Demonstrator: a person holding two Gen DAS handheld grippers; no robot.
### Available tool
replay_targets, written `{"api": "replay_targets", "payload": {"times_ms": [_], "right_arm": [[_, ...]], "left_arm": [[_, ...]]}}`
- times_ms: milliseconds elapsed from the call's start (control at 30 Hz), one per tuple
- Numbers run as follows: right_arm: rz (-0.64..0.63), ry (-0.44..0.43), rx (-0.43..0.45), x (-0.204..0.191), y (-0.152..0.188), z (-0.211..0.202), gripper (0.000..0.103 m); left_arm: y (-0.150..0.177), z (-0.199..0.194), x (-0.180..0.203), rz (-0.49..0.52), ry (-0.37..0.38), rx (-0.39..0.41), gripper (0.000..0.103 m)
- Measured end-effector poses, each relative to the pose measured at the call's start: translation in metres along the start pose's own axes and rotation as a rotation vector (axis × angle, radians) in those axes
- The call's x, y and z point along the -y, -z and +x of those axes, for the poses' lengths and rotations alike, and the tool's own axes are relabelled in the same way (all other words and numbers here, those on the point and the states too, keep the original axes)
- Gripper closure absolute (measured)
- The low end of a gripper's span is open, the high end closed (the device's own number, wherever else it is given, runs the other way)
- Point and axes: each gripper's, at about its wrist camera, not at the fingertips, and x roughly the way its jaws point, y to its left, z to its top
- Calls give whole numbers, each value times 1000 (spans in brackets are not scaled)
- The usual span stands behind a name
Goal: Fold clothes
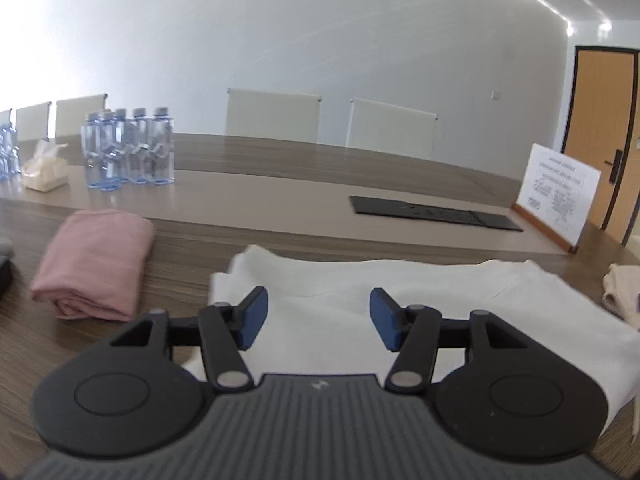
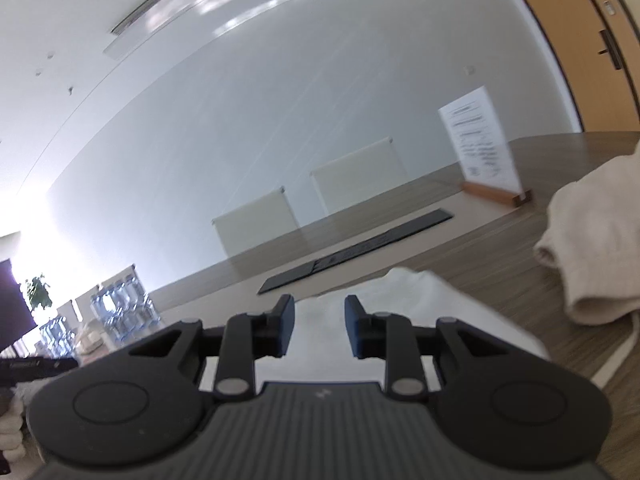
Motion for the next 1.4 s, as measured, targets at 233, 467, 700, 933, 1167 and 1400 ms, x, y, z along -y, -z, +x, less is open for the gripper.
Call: {"api": "replay_targets", "payload": {"times_ms": [233, 467, 700, 933, 1167, 1400], "right_arm": [[-150, 14, -142, -76, 45, 61, 71], [-242, 107, -207, -77, 58, 71, 85], [-90, 178, -30, -68, 60, 67, 76], [-32, 56, -113, -81, 65, 92, 75], [-5, 62, -169, -85, 66, 115, 72], [4, 60, -175, -83, 65, 120, 71]], "left_arm": [[48, 30, 71, 89, 0, -14, 39], [62, 44, 53, 28, -17, -121, 18], [68, 45, 59, 41, -49, -110, 12], [67, 44, 56, 26, -50, -113, 7], [67, 47, 64, 47, -66, -114, 6], [67, 47, 64, 49, -69, -114, 6]]}}
